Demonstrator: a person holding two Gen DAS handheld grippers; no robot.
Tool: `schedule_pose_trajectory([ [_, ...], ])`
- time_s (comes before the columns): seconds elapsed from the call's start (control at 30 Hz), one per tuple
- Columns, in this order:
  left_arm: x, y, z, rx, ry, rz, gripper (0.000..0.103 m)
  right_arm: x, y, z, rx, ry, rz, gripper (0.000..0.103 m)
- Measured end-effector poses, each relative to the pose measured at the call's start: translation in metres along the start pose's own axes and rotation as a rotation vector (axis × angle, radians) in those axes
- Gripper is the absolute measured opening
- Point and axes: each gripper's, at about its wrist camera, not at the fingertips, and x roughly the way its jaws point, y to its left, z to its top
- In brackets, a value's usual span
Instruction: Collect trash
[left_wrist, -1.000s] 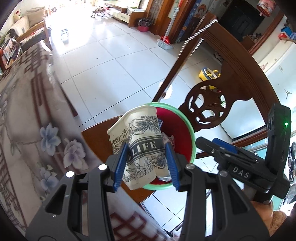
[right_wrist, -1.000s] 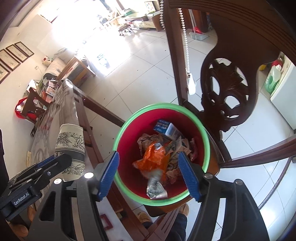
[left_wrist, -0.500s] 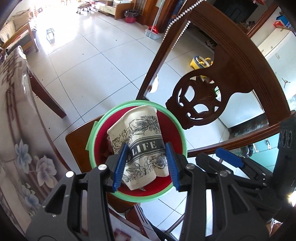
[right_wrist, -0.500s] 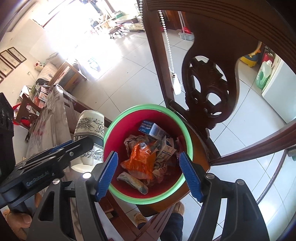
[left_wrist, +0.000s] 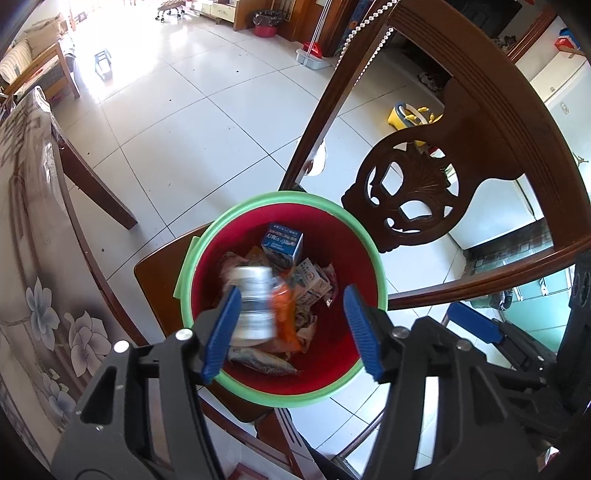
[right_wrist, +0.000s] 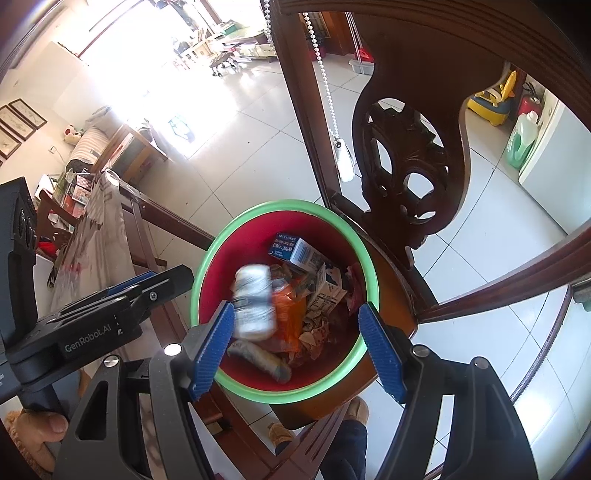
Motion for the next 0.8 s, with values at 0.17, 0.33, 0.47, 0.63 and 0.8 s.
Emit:
schedule_pose_trajectory([
  [0.17, -0.007, 0.001, -0.004, -0.005, -0.002, -0.007, 0.063, -0.007, -0.003, -0.007, 0.016, -0.011, -0.006, 0.068],
  [0.33, -0.036, 0.002, -0.020, 0.009, -0.052, -0.016, 0.073, -0.014, 0.008, -0.016, 0.003, -0.024, -0.004, 0.068],
  [0.47, -0.064, 0.011, -0.034, 0.011, -0.097, -0.014, 0.074, -0.023, 0.030, -0.029, -0.023, -0.047, 0.005, 0.068],
  [0.63, -0.099, 0.033, -0.056, 0.011, -0.152, -0.009, 0.074, -0.035, 0.061, -0.051, -0.046, -0.083, -0.001, 0.076],
  [0.8, -0.147, 0.075, -0.086, -0.041, -0.244, 0.005, 0.085, -0.053, 0.099, -0.078, -0.092, -0.126, -0.026, 0.080],
])
